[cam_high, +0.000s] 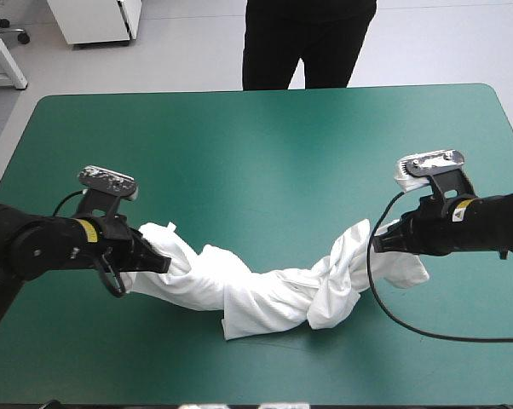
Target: Fold the cloth
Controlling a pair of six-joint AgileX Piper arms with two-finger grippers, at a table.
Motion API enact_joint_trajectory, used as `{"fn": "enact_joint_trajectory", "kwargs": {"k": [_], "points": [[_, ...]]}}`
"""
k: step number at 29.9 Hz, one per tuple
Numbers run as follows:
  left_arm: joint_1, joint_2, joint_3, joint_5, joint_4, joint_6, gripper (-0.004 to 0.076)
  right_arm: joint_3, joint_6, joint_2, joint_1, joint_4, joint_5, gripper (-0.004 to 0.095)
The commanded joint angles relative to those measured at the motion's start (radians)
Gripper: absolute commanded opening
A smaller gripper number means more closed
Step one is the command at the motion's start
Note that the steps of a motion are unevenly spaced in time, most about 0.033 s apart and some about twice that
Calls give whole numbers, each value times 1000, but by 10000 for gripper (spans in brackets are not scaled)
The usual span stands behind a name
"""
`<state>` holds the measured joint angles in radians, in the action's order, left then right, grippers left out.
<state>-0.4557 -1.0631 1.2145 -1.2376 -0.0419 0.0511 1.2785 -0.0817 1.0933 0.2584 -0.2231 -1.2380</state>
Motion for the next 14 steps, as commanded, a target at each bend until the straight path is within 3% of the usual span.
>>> {"fn": "enact_joint_trajectory", "kwargs": {"k": [1,9,14], "points": [[-2,-60,-6,145,65,13,-9,22,-16,56,3,55,118,-17],[0,-280,-6,364,213,37,-9,22,-26,257,3,102,287,-18],[21,-395,-4,414,219,39,-9,24,-27,356,3,120,330,-17]]}}
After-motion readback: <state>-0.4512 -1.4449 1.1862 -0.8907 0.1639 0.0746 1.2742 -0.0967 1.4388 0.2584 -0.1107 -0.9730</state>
